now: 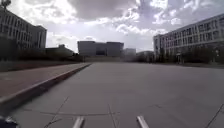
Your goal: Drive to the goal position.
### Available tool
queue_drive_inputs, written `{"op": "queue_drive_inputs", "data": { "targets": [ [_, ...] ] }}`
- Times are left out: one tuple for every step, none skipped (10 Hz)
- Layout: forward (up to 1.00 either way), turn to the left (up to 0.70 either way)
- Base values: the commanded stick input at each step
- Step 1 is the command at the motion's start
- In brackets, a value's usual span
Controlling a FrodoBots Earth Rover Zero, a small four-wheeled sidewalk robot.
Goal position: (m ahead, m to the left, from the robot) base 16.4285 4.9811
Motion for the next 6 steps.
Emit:
{"op": "queue_drive_inputs", "data": {
  "targets": [
    [0.70,0.00],
    [0.70,0.00],
    [0.70,0.00],
    [0.70,0.04],
    [0.70,0.23],
    [0.70,0.33]
  ]
}}
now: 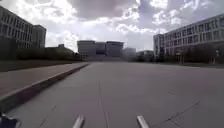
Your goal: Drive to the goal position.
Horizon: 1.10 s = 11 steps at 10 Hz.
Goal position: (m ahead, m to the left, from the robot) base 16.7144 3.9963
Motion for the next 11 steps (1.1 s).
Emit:
{"op": "queue_drive_inputs", "data": {
  "targets": [
    [0.70,0.34],
    [0.70,0.05],
    [0.70,0.00],
    [0.70,0.00],
    [0.70,0.00],
    [0.70,0.00],
    [0.70,0.00],
    [0.70,0.00],
    [0.70,0.00],
    [0.70,0.00],
    [0.70,0.00]
  ]
}}
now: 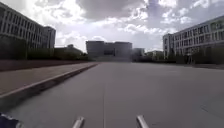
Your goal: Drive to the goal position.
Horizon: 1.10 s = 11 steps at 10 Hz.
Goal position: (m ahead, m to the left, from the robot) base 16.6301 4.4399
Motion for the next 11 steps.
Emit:
{"op": "queue_drive_inputs", "data": {
  "targets": [
    [0.70,0.00],
    [0.70,0.00],
    [0.70,0.00],
    [0.70,0.18],
    [0.70,0.28],
    [0.70,0.09],
    [0.70,0.00],
    [0.70,0.00],
    [0.70,0.00],
    [0.70,0.00],
    [0.70,0.00]
  ]
}}
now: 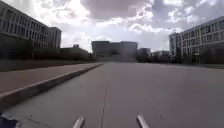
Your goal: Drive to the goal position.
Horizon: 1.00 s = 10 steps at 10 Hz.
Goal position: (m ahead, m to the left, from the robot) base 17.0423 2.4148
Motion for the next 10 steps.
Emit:
{"op": "queue_drive_inputs", "data": {
  "targets": [
    [0.70,0.05],
    [0.70,0.19],
    [0.70,0.08],
    [0.70,0.00],
    [0.70,0.00],
    [0.70,0.00],
    [0.70,0.00],
    [0.70,0.00],
    [0.70,0.00],
    [0.70,0.00]
  ]
}}
